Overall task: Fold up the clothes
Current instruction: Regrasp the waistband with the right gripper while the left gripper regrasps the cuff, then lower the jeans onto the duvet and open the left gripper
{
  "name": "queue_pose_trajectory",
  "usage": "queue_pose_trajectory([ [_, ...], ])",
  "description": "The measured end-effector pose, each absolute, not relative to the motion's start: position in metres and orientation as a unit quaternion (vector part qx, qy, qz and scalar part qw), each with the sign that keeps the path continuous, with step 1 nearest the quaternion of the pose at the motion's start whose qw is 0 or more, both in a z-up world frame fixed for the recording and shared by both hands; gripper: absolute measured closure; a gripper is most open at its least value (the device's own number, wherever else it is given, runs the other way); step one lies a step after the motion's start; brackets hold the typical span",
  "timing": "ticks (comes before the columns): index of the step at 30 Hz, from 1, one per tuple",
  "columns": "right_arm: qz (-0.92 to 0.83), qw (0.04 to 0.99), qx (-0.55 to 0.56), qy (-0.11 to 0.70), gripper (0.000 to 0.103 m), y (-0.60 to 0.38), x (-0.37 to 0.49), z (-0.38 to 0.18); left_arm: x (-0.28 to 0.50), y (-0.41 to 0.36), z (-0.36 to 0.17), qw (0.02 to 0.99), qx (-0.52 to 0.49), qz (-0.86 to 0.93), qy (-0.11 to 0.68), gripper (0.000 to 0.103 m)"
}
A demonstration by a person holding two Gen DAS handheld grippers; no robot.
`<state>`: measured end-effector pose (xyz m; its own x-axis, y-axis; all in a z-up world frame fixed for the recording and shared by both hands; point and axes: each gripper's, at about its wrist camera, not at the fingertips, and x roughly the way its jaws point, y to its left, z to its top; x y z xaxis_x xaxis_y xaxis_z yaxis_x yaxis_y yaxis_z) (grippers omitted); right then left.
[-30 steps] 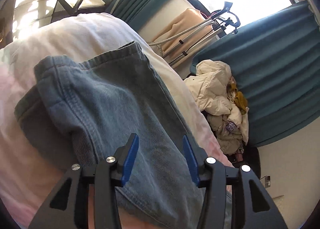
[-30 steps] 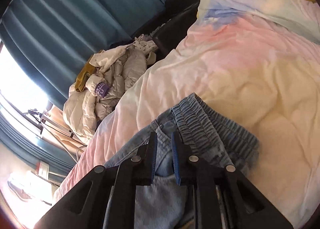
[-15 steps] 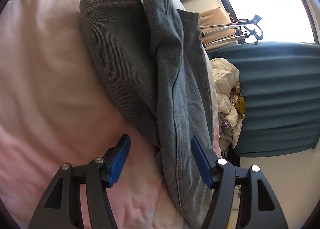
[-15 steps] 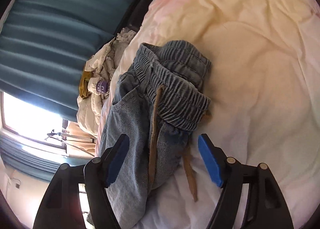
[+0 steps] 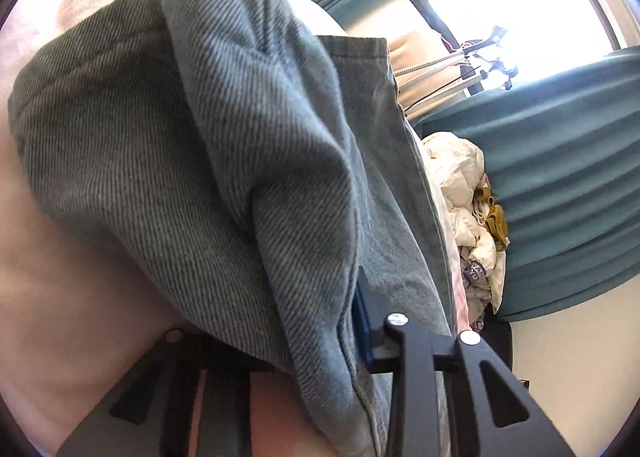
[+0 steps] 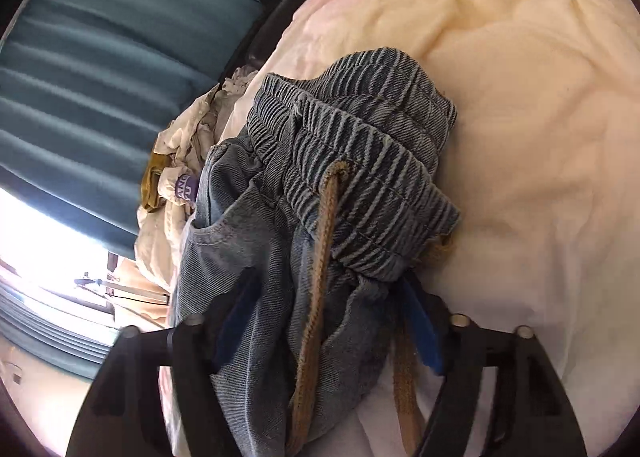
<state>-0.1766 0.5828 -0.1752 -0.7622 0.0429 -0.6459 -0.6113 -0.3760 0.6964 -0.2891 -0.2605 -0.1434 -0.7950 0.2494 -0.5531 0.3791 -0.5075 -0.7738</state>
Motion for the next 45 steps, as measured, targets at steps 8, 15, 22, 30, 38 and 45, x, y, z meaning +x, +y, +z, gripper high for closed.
queue_pose_trajectory([
  [8,0.818,0.206,-0.237,0.482,0.087,0.576,-0.16,-0.138,-0.268,-0.259,-0.105,0.041,0.267,-0.83,0.489,0.093],
  [15,0.811,0.167,-0.217,0.517,0.087,0.587,-0.123,-0.121,-0.208,-0.273,-0.081,0.028,0.276,-0.832,0.481,0.093],
  [22,0.81,0.142,-0.209,0.529,0.088,0.589,-0.073,-0.104,-0.155,-0.281,-0.093,0.039,0.32,-0.807,0.495,0.093],
  [30,0.766,0.16,-0.26,0.566,0.087,0.596,-0.032,-0.141,-0.127,-0.276,-0.101,0.062,0.368,-0.807,0.458,0.092],
  [38,0.756,0.172,-0.284,0.565,0.087,0.598,-0.028,-0.159,-0.113,-0.276,-0.099,0.077,0.405,-0.817,0.404,0.082],
  [45,0.759,0.178,-0.294,0.553,0.087,0.596,-0.027,-0.162,-0.085,-0.257,-0.071,0.09,0.386,-0.845,0.359,0.045],
])
